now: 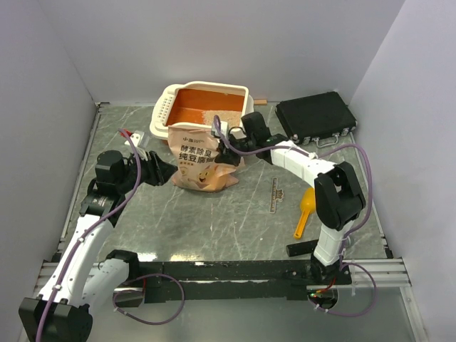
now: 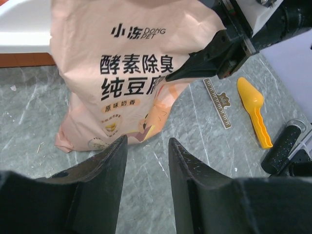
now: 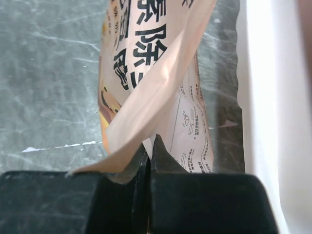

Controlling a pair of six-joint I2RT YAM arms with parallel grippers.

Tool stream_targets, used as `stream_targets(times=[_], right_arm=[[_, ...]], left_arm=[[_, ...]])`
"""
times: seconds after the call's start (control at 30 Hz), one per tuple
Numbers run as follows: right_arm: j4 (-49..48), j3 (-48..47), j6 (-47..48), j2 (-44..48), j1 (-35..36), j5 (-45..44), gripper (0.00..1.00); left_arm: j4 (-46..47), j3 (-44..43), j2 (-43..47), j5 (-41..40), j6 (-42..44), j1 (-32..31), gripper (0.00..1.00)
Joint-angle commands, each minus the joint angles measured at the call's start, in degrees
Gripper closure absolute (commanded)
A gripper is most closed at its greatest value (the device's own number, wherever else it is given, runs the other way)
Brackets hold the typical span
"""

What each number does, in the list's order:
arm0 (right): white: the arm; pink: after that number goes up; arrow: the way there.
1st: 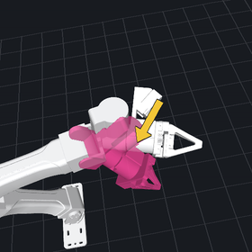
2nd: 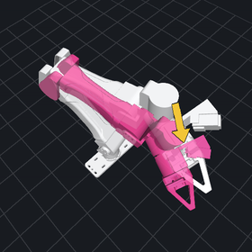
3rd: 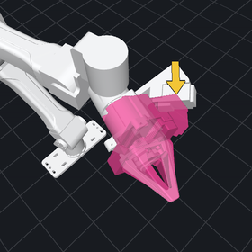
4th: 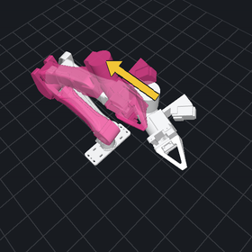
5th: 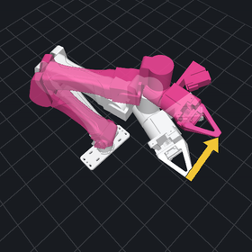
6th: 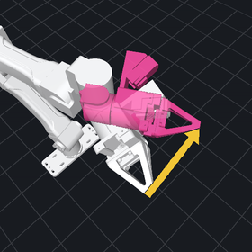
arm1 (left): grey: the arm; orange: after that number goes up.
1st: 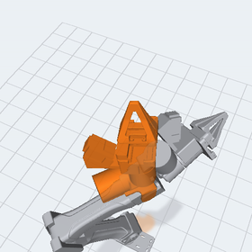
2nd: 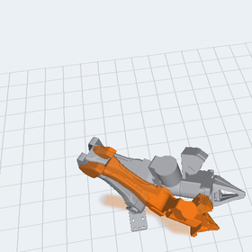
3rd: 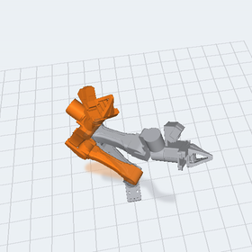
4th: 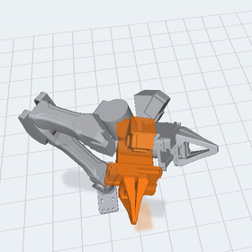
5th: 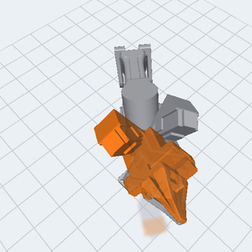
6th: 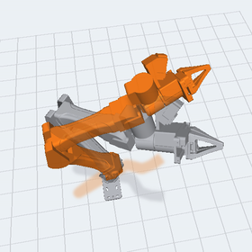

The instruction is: Fill the litter box with clean litter

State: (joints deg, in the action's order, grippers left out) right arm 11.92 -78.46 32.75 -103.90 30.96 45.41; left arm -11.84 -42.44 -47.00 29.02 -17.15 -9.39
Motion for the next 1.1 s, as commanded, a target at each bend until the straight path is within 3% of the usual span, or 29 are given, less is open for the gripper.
stream_targets(times=[0.0,0.27,0.4,0.67,0.7,0.73,0.83,0.93,1.07], right_arm=[[-1.6,-2.0,-3.2,6.0,4.8,-12.4,1.0],[-0.9,-9.8,-14.9,10.6,16.0,-36.5,1.0],[-0.1,-10.8,-19.6,13.2,17.8,-38.9,1.0],[-5.4,8.7,-21.1,20.1,24.6,-43.4,1.0],[-6.3,11.0,-21.2,20.4,25.0,-43.2,0.92],[-6.6,11.7,-21.2,20.7,25.7,-43.4,0.68],[-6.2,12.1,-20.6,22.3,26.6,-44.4,0.43],[-3.3,9.9,-21.0,24.8,26.5,-44.2,0.34],[0.2,8.0,-19.8,28.7,26.4,-47.3,0.3]], left_arm=[[1.0,-0.6,2.2,-1.3,1.1,-0.3,0.55],[-1.7,-1.1,3.2,-11.2,1.2,-0.6,0.56],[-1.8,-1.0,3.9,-13.8,0.7,-0.7,0.56],[-1.9,-1.0,5.2,-14.8,0.6,-1.0,0.55],[-1.8,-0.9,5.2,-14.6,0.4,-1.0,0.56],[-1.8,-0.9,5.3,-14.5,0.4,-1.0,0.56],[-2.0,-1.0,5.0,-14.3,0.4,-1.0,0.56],[-2.1,-1.2,4.6,-14.3,0.4,-1.0,0.56],[-2.1,-1.2,4.6,-14.4,0.5,-1.0,0.56]])
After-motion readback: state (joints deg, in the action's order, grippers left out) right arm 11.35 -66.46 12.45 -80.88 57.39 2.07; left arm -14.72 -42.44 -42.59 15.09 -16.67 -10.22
